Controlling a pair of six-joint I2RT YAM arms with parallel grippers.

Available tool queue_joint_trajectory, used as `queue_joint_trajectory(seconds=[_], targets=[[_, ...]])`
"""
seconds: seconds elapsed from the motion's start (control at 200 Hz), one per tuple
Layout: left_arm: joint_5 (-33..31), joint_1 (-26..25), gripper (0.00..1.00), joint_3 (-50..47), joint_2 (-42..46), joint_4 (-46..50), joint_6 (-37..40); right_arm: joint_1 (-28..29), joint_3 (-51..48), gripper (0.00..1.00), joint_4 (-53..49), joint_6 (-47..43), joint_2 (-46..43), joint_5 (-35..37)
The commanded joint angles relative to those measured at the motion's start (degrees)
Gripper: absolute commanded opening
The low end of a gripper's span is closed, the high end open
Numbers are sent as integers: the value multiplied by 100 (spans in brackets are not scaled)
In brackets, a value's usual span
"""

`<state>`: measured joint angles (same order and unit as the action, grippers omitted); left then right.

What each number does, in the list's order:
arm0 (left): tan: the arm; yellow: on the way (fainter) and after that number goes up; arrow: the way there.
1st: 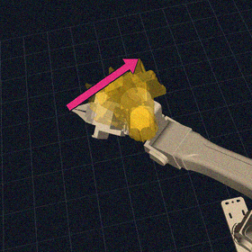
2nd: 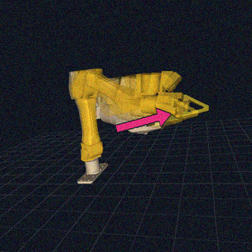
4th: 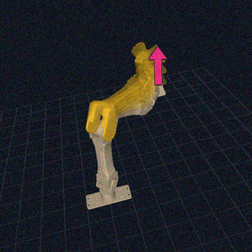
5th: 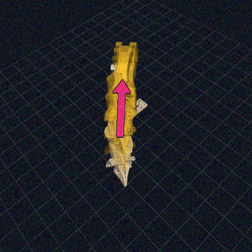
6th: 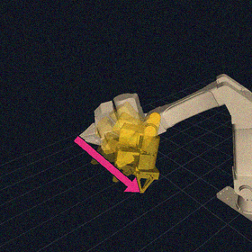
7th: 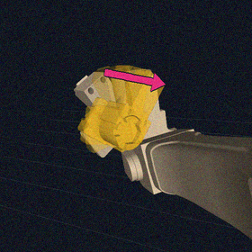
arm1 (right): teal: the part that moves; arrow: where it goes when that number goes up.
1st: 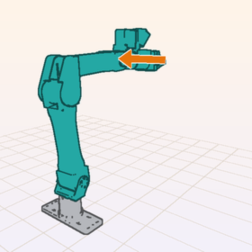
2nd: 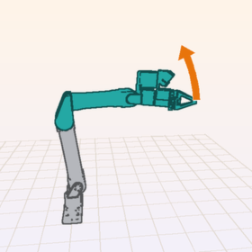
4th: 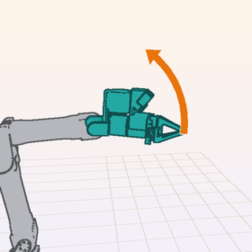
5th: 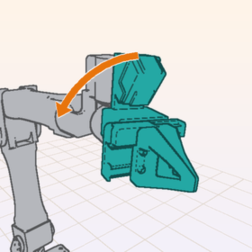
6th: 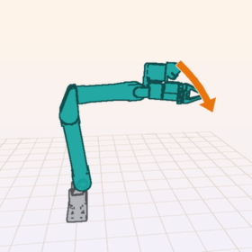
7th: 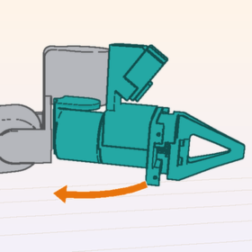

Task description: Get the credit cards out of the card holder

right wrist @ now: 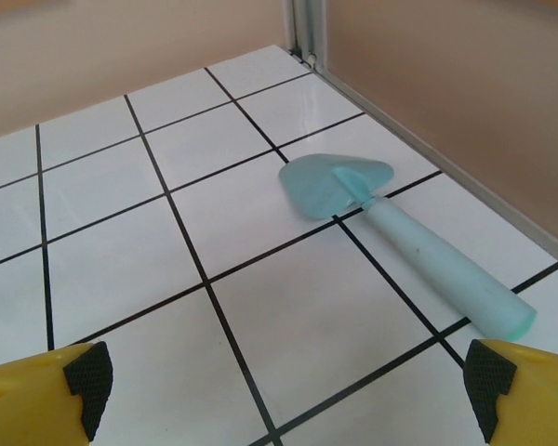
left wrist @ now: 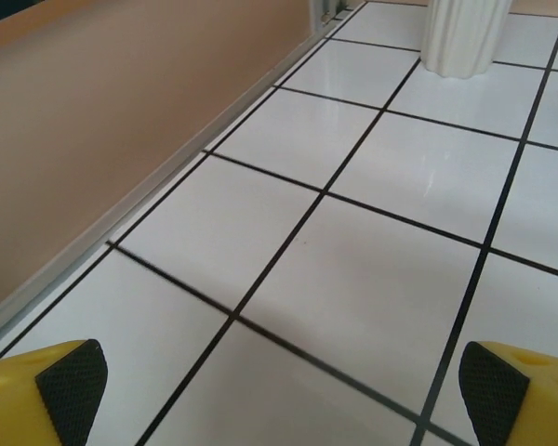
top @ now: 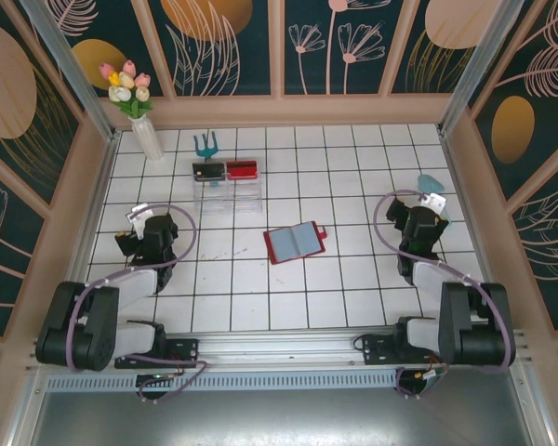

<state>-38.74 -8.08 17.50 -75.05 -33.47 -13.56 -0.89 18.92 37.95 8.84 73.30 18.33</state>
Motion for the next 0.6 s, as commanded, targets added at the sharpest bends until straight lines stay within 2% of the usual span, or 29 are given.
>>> queue_joint_trajectory(seconds=[0.0, 0.055, 0.115, 0.195, 0.26, 0.36, 0.405, 0.596], targets=[[589, 109, 99, -11, -306, -2088, 827, -122, -27, 99, 1546, -133, 549, -382], [1001, 208, 99, -31, -447, -2493, 933, -156, 98, 99, 1613, -220, 824, -641], [1169, 304, 99, -28, -625, -2814, 809, -184, 133, 99, 1691, -262, 1058, -851], [1573, 446, 99, -241, -1012, -3660, 717, -151, -123, 99, 2221, -435, 1152, -1138], [1916, 491, 99, -129, -992, -3325, 775, -144, -348, 99, 2704, -556, 1218, -1440], [2557, 573, 99, -450, -1158, -3987, 920, -139, -780, 99, 3861, -632, 1531, -1601], [2707, 599, 99, -458, -1252, -4181, 937, -136, -643, 99, 3428, -664, 1470, -1687], [2793, 641, 99, -457, -1210, -4084, 941, -67, -583, 99, 3380, -767, 1490, -1705]])
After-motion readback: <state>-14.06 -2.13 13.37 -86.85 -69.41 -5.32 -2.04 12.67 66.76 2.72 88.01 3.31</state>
